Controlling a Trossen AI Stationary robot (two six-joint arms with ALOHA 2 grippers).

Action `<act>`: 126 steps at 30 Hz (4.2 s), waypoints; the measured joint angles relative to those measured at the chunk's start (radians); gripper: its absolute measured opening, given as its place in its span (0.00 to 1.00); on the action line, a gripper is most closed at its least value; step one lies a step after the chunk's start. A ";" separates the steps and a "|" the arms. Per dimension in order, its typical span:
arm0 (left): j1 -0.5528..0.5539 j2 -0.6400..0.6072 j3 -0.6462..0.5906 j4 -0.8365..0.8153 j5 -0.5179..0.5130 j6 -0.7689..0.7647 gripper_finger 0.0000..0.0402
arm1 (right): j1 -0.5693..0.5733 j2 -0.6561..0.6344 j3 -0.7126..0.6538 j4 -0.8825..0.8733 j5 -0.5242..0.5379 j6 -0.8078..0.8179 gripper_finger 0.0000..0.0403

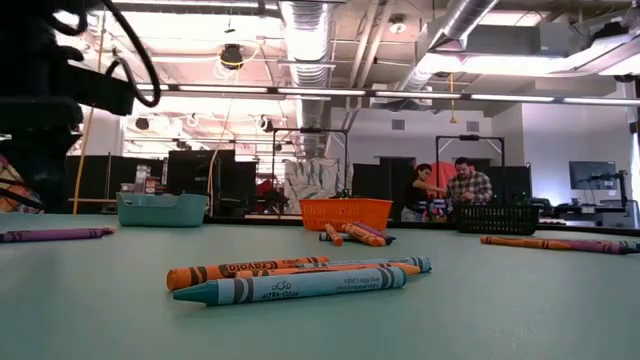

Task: Sort crayons
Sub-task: Put the violet crayon into the black bin

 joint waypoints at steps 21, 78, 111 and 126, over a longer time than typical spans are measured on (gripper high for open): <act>0.137 0.152 0.003 0.100 0.156 0.209 0.27 | 0.051 0.028 0.000 0.001 0.060 0.020 0.40; -0.029 0.164 0.270 1.098 -0.127 1.287 0.00 | -0.068 0.034 -0.438 1.206 0.243 -0.635 0.40; -0.049 0.309 0.268 1.464 -0.046 1.566 0.00 | -0.212 0.236 -0.459 1.690 0.048 -0.842 0.40; -0.049 0.310 0.268 1.511 -0.065 1.612 0.00 | -0.278 0.263 -0.458 1.753 -0.099 -0.790 0.39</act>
